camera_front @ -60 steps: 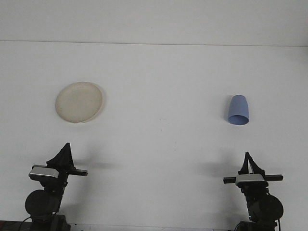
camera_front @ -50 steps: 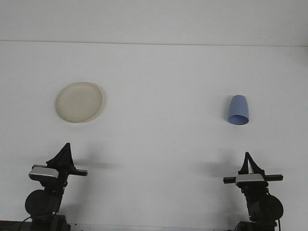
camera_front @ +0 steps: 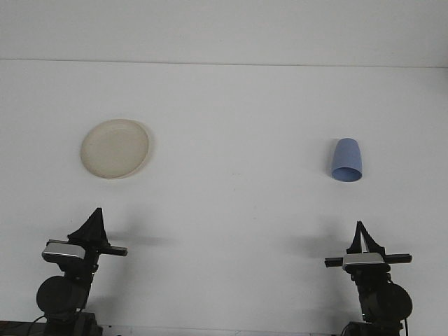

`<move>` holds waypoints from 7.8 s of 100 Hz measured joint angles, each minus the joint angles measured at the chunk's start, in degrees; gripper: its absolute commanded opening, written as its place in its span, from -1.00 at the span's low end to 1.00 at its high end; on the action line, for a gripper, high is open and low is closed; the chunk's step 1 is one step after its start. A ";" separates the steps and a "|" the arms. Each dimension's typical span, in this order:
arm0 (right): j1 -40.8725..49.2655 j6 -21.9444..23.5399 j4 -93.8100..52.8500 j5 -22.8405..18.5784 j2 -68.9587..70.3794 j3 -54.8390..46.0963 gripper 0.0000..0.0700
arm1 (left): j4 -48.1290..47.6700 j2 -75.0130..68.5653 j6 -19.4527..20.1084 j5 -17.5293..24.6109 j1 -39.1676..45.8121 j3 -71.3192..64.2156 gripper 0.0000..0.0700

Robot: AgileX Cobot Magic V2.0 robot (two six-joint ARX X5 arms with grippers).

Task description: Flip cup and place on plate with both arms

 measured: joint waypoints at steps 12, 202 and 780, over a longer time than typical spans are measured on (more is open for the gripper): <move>0.00 0.00 0.07 -0.02 0.00 -0.02 -1.00 | 0.00 0.00 0.00 0.00 0.00 0.00 -0.96; -2.80 4.72 47.10 6.78 89.09 26.67 0.42 | 0.00 0.00 0.00 0.00 0.00 0.00 -0.96; 29.79 11.78 -28.46 12.02 10.93 32.54 0.14 | -61.07 88.96 1.53 17.35 -39.36 80.43 0.44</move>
